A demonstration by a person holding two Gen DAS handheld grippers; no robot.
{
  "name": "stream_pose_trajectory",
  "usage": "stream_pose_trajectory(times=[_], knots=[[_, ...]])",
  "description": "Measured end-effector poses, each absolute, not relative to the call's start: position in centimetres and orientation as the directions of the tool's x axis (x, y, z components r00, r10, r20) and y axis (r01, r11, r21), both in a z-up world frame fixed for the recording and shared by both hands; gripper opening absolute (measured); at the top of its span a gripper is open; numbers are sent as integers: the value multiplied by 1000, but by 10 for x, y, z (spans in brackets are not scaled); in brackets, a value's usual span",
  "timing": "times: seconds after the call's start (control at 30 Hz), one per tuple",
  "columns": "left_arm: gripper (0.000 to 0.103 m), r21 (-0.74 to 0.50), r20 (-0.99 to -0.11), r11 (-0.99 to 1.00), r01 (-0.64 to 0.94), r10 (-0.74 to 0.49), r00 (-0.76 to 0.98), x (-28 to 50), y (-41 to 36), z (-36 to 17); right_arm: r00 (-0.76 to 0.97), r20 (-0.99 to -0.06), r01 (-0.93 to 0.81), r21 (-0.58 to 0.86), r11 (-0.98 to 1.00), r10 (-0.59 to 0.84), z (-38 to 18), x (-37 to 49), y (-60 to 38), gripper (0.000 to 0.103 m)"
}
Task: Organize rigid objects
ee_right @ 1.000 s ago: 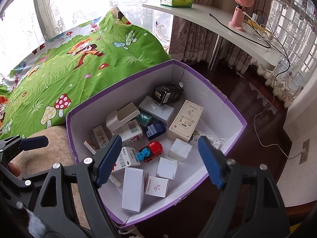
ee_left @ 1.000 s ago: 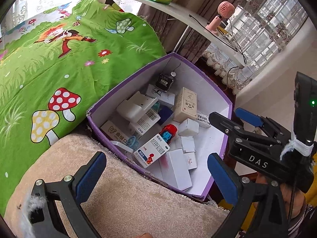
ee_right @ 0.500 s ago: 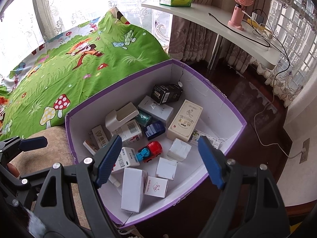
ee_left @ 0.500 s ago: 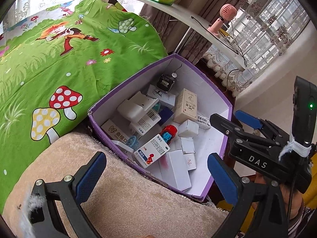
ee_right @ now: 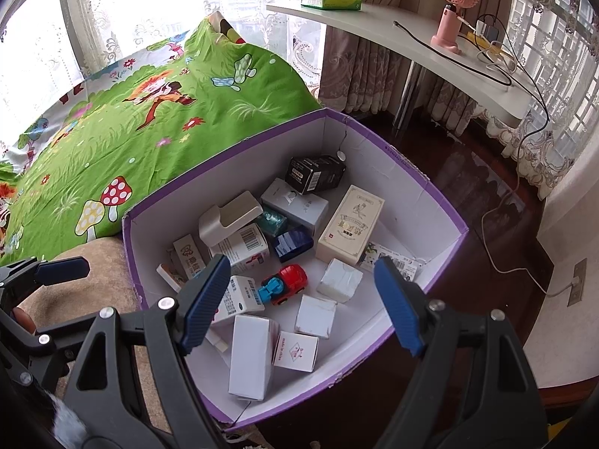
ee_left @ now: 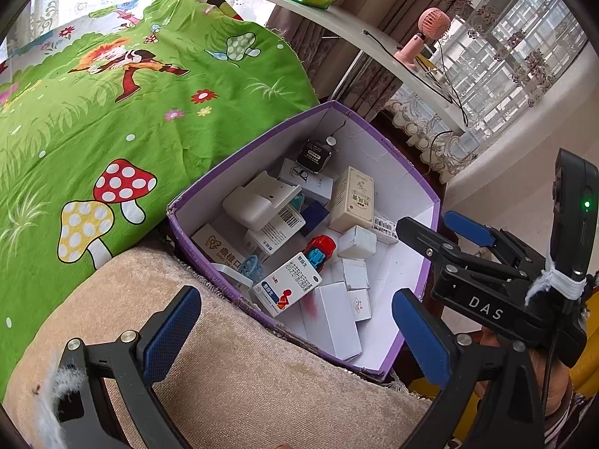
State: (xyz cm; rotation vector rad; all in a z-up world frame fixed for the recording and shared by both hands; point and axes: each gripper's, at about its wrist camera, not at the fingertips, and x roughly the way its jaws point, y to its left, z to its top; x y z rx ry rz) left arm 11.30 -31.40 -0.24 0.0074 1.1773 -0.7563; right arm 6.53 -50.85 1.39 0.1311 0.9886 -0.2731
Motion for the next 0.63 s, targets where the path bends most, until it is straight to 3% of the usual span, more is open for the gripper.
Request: stream_pose_trajectory(times=[0.63], knots=[[103, -335, -831, 747, 574, -521, 193, 112, -328, 5, 513, -840, 301, -16, 954, -176, 14, 65, -511, 81]])
